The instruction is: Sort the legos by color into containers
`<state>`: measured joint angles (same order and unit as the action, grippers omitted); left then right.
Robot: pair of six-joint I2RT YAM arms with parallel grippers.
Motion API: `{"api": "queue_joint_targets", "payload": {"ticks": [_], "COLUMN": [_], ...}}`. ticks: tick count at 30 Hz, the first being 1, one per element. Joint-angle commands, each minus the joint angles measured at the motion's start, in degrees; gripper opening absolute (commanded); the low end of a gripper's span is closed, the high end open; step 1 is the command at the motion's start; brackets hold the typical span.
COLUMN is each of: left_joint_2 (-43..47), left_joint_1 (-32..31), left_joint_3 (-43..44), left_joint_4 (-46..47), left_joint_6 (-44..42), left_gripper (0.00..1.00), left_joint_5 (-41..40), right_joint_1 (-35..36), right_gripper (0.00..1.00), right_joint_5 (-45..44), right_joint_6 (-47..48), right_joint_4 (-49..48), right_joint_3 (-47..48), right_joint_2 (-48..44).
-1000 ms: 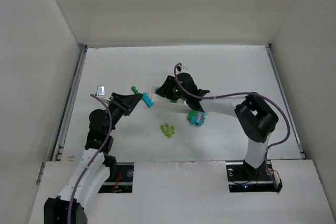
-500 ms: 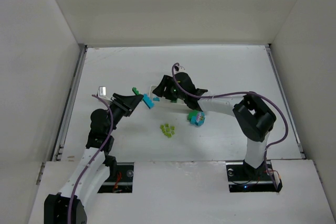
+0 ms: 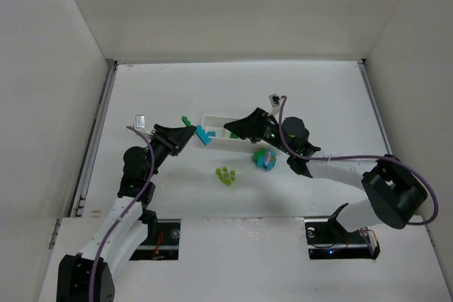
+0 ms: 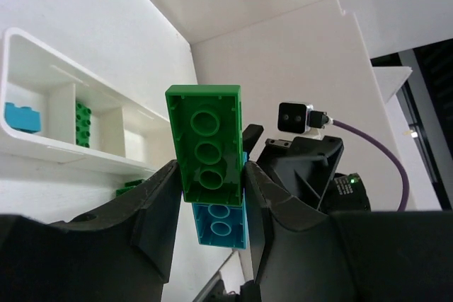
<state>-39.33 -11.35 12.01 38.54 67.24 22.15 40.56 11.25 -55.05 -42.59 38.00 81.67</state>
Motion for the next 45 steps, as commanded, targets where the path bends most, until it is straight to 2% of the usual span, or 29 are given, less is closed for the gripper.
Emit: {"api": "queue_joint_targets", "payload": {"ticks": [1,5,11,19,24,30,33,39,45], "left_joint_2": [0.04,0.31,0.22,-0.39,-0.92,-0.92,-0.92,-1.54,-0.84], "left_joint_1": [-0.73,-2.31,-5.65,-7.76,-8.20,-8.29,-8.29,-8.29,-8.38], "left_joint_3": [-0.50,-0.58,-0.41,-0.67,-0.67,-0.41,-0.50,-0.58,-1.20], "left_joint_4": [6.98,6.81,6.37,6.45,6.98,7.07,7.16,7.60,7.60], "left_joint_6": [2.98,3.86,3.86,3.16,3.16,3.07,3.07,2.98,3.16], "left_gripper": [0.11,0.11,0.11,0.11,0.11,0.11,0.11,0.12,0.12], "left_joint_5": [1.75,1.58,0.35,-0.97,-1.06,-1.06,-1.06,-1.06,-0.88], "right_joint_1": [0.53,1.23,4.31,5.28,5.89,5.98,6.07,6.07,5.19], "right_gripper": [0.84,0.86,0.88,0.70,0.66,0.66,0.58,0.36,0.29], "right_joint_5": [8.96,13.18,13.63,13.71,13.54,13.72,13.89,13.89,11.61], "right_joint_6": [-5.93,-9.11,-9.55,-9.99,-9.55,-9.55,-9.55,-9.64,-11.40], "right_joint_4": [-19.70,-24.82,-25.00,-23.77,-21.49,-20.52,-20.43,-21.39,-24.55], "right_joint_3": [-2.66,-1.27,0.85,2.52,3.75,4.72,4.80,4.37,1.91], "right_joint_2": [0.68,4.72,7.01,7.80,8.94,10.35,10.53,10.18,8.51]}}
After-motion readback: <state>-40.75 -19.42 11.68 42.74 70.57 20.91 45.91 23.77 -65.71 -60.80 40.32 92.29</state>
